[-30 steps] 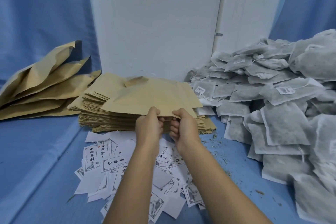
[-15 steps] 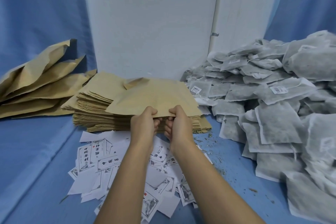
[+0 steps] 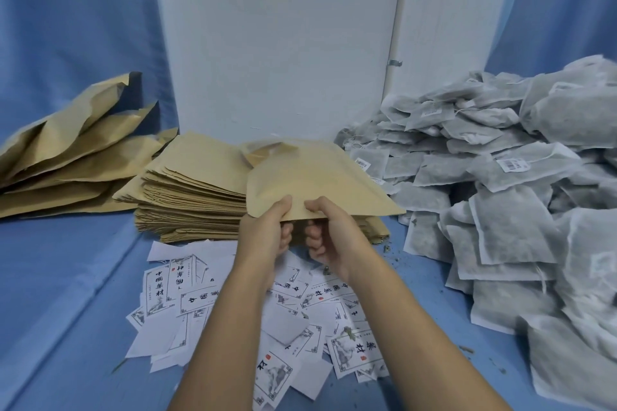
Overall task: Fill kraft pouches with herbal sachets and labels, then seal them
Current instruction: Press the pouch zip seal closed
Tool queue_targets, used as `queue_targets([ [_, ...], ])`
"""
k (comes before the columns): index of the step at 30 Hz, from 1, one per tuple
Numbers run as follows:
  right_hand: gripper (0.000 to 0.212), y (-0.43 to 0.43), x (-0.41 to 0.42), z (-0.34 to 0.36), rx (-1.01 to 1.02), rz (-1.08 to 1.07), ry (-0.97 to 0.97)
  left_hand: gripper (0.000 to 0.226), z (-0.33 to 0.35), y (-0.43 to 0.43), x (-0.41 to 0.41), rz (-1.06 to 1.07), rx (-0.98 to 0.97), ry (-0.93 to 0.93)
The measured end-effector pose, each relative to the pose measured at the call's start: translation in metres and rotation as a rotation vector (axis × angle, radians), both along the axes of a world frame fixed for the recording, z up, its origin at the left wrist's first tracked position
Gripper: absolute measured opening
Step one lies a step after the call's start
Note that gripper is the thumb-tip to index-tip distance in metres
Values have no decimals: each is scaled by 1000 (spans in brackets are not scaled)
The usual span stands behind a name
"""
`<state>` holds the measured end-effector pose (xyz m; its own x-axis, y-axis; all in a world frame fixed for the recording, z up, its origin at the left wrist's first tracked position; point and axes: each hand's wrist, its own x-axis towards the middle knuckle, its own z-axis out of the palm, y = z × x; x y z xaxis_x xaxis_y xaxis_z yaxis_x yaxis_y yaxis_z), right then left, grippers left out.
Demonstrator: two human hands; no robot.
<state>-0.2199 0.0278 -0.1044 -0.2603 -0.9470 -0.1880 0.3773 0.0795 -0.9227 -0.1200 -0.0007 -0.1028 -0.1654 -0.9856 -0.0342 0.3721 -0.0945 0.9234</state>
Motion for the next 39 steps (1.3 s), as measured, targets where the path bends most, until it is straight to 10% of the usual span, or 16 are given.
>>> queue_targets([
  [23,26,-6,-15,-5,-72,-202,-402,45,10,-10,28,324,264,305],
  [39,31,-3,-19,-9,37,-413,-236,32,-8,-19,38,656,38,-12],
])
